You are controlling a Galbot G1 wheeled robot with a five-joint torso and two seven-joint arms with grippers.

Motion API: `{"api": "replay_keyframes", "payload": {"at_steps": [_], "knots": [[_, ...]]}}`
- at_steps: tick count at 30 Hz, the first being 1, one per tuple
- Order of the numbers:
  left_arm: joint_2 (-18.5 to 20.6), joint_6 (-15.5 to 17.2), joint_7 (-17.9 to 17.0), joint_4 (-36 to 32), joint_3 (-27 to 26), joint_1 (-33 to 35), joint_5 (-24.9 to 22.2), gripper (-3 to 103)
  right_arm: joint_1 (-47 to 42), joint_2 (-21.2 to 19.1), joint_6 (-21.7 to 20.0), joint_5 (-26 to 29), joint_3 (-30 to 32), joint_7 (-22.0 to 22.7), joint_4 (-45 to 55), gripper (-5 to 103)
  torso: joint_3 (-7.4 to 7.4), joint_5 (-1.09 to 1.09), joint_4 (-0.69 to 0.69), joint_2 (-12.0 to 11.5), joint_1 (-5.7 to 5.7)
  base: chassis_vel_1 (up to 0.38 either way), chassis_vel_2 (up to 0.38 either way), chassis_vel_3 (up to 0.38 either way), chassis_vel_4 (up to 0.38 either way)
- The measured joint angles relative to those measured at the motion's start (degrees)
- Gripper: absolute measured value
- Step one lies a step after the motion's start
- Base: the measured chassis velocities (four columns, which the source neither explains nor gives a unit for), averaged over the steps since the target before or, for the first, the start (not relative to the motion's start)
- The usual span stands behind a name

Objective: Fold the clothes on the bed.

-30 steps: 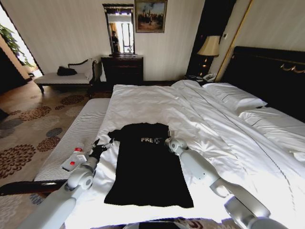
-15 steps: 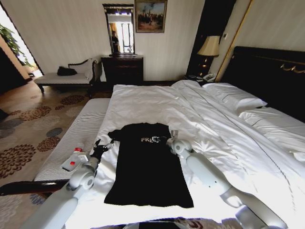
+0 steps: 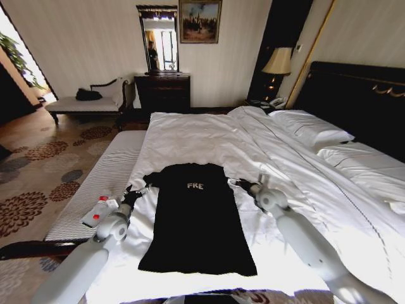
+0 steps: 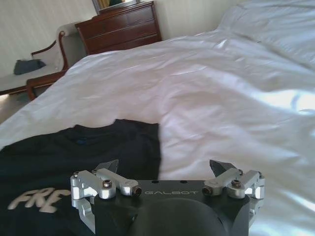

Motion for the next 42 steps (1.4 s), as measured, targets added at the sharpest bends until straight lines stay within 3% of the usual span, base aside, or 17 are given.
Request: {"api": "replay_keyframes", "payload": {"at_steps": [5,8,10,20,25,31,42], "knots": [[-0.6,0.4,0.2,2.2,-0.6,-0.9,-1.9,100,-2.1,-0.9,1.0,-1.1,2.1,-0.5,0.2,100,0.00,0.02,0.09,0.0,0.00,0.000,0.000,0.000,0.000],[-1.0,0.5,0.5,3.9,-0.2,-2.1,-2.2,100,-3.5,-1.2,1.1,-1.3,3.9,-0.7,0.7,100,0.00,0.00,0.06,0.0,0.00,0.000,0.000,0.000,0.000],[-1.8,0.5,1.4,6.8,0.2,-3.7,-2.3,100,-5.8,-1.6,1.2,-1.3,6.5,-0.8,1.5,100,0.00,-0.02,0.00,0.0,0.00,0.000,0.000,0.000,0.000],[-4.0,1.1,5.3,14.0,1.1,-9.2,-4.3,100,-11.1,-2.2,1.3,-0.8,11.9,-0.9,3.5,100,0.00,-0.01,0.06,0.0,0.00,0.000,0.000,0.000,0.000],[-4.9,1.7,7.6,16.4,2.1,-11.5,-5.3,100,-14.1,-2.2,1.3,-0.8,14.3,-0.9,4.9,100,0.00,0.00,0.00,0.0,0.00,0.000,0.000,0.000,0.000],[-6.1,2.3,9.9,20.7,3.6,-15.1,-6.8,100,-17.7,-2.3,1.2,-0.4,17.5,-0.8,7.0,100,0.00,0.00,0.04,0.0,0.00,0.000,0.000,0.000,0.000],[-10.3,3.3,9.8,29.5,4.3,-19.6,-7.9,98,-23.4,-2.5,1.0,0.2,23.5,-1.1,9.9,100,0.00,0.00,0.03,0.0,0.00,0.000,0.000,0.000,0.000]]}}
